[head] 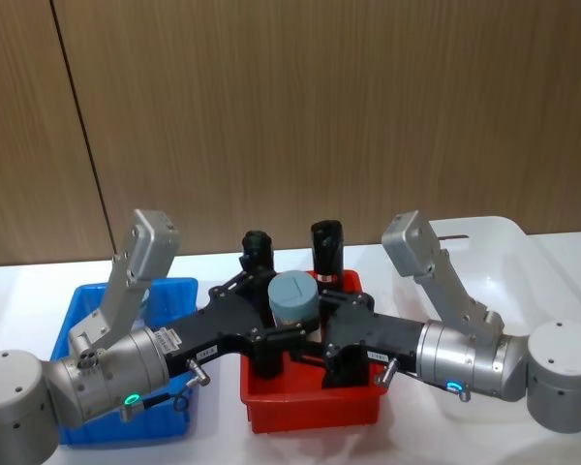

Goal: Pick the cotton swabs from the blue box and place them into the white box.

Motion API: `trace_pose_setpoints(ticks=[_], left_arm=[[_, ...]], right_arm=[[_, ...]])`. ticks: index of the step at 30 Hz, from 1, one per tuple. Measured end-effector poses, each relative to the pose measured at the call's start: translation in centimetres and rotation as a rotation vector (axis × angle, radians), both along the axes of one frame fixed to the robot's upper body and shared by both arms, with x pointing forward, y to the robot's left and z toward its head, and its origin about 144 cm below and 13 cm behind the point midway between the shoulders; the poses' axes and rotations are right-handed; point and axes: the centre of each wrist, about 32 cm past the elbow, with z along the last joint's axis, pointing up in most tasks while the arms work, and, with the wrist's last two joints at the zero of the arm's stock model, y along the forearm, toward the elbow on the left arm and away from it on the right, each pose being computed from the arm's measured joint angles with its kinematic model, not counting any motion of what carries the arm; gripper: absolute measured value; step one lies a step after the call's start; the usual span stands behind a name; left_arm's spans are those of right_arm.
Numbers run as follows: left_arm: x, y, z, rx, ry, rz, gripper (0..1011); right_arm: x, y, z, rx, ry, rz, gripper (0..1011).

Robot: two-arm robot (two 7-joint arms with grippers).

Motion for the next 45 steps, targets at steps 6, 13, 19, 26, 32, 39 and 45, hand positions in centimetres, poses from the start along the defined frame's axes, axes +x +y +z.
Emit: trace_pose_setpoints(ticks=[6,13,19,26,32,39,45], left_arm=[[0.0,0.0,0.0,0.0,0.0,0.0,1004],[0.0,0.0,0.0,0.0,0.0,0.0,1004],[0.0,0.0,0.0,0.0,0.0,0.0,1004],[0.0,0.0,0.0,0.0,0.0,0.0,1004],[0.0,0.0,0.0,0.0,0.0,0.0,1004],[0.0,0.0,0.0,0.0,0.0,0.0,1004],[0.0,0.0,0.0,0.0,0.0,0.0,1004]], right_arm=[[0.0,-0.4,0.0,0.009,-0.004,-0.007,639],[0.1,-1.3,0.1,0.02,-0.013,-0.035,639],[0.2,-2.4,0.4,0.033,-0.029,-0.069,639],[0.3,-4.1,1.0,0.052,-0.053,-0.121,639],[0.4,-5.7,1.5,0.063,-0.072,-0.167,639],[0.7,-7.2,1.9,0.068,-0.088,-0.216,639],[1.2,-8.4,1.9,0.062,-0.095,-0.264,639]])
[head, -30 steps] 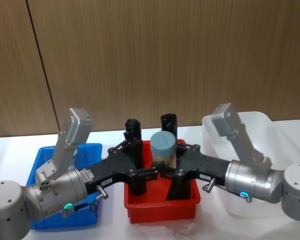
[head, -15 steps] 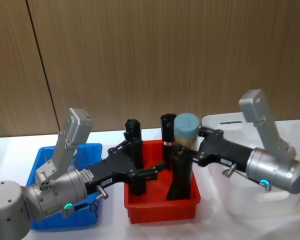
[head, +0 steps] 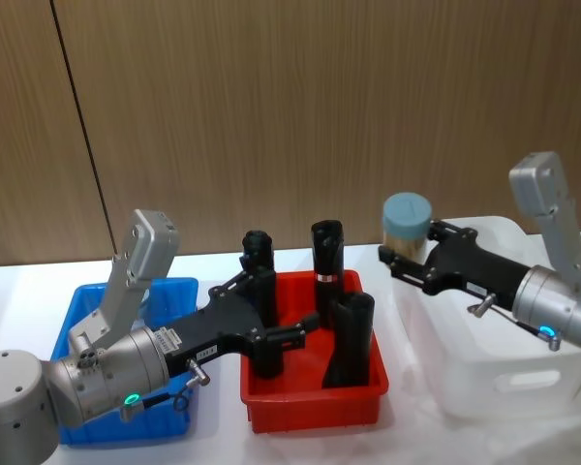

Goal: Pick the cotton swabs from the blue box and place them into the white box.

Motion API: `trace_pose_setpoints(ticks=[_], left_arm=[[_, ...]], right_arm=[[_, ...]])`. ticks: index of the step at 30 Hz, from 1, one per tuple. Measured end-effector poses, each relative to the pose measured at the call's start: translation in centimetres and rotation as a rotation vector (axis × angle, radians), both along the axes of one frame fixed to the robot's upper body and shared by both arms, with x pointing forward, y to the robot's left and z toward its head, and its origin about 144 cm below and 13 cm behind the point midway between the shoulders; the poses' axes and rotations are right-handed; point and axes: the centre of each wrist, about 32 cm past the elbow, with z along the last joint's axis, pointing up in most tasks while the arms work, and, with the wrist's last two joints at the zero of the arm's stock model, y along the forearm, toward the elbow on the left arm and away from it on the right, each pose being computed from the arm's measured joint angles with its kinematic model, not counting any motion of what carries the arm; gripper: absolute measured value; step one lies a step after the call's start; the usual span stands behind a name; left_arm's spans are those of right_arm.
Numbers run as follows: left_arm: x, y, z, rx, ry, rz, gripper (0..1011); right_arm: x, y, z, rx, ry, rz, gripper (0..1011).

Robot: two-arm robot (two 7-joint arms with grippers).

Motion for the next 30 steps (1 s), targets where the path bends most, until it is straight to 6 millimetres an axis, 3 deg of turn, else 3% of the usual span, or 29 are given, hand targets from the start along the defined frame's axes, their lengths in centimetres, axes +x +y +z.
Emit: trace_pose_setpoints(ticks=[30], left_arm=[[0.0,0.0,0.0,0.0,0.0,0.0,1004]], right_arm=[[2.3,-4.8,-3.9,-0.06,0.105,-0.243,639]])
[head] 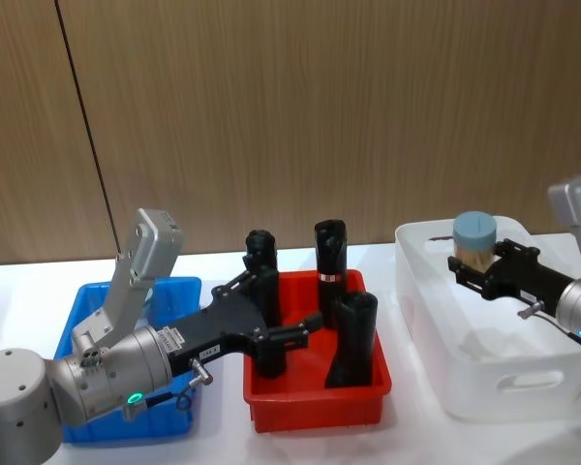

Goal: Pick the cotton swabs from the blue box and place them into the white box.

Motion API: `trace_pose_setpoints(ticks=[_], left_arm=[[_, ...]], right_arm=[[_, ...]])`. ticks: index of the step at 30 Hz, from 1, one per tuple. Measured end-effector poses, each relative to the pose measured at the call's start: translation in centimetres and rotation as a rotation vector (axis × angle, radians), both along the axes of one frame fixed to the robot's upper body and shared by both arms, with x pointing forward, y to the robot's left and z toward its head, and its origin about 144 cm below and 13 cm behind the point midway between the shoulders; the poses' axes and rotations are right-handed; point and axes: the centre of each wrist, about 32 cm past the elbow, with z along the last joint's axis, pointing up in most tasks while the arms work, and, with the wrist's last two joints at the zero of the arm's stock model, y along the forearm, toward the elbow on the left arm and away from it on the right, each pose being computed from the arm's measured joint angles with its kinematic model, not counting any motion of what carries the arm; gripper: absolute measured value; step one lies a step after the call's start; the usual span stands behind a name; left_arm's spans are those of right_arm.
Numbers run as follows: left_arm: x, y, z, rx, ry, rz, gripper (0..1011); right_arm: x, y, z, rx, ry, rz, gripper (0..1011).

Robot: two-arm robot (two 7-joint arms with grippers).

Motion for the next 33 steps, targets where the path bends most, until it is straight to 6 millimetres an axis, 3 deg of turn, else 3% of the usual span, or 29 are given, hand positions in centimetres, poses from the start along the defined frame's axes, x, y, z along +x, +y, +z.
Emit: trace_pose_setpoints(ticks=[3,8,16,33], left_arm=[[0.0,0.0,0.0,0.0,0.0,0.0,1004],[0.0,0.0,0.0,0.0,0.0,0.0,1004],[0.0,0.0,0.0,0.0,0.0,0.0,1004],[-0.11,-0.11,-0.04,0.003,-0.004,0.014,1004]], right_arm=[[0.13,-0.26,-0.31,-0.006,0.009,-0.015,670],[0.25,-0.52,-0.65,-0.014,0.015,-0.032,832],[0.33,-0.68,-0.81,-0.023,0.006,-0.047,1002],[0.06,-0.42,-0.82,-0.032,-0.011,-0.056,1002]])
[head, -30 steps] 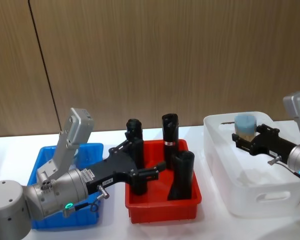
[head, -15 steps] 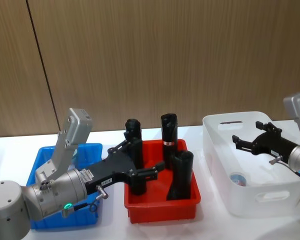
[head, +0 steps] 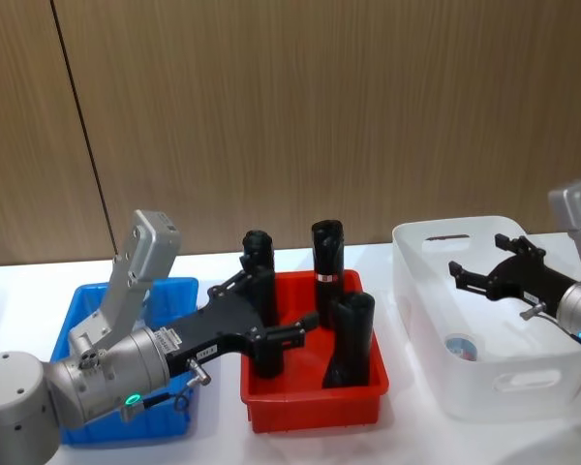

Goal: Pick the cotton swabs from the blue box and place them into the white box.

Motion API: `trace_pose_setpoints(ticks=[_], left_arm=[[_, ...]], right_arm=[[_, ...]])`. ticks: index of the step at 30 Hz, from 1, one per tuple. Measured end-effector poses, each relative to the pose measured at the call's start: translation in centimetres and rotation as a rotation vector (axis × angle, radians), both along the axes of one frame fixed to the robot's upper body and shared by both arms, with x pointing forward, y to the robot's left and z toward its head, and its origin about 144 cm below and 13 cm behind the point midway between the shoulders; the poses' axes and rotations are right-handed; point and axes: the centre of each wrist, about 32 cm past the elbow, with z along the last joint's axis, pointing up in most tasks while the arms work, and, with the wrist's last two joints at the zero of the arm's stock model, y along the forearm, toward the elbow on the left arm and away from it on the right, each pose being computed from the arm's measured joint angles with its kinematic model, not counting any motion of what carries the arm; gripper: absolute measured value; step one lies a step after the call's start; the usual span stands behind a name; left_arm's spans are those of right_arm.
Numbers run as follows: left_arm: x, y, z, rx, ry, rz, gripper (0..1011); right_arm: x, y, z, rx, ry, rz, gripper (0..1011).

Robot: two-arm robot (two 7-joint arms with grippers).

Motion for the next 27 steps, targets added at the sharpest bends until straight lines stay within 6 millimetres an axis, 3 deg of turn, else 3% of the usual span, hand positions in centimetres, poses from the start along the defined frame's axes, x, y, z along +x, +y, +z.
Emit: trace_pose_setpoints(ticks=[27], left_arm=[[-2.5,-2.4,-0.7,0.058,-0.106,0.251,1004]], right_arm=[[-5.8,4.5,-0.5,0.062,-0.09,-0.041,1002]])
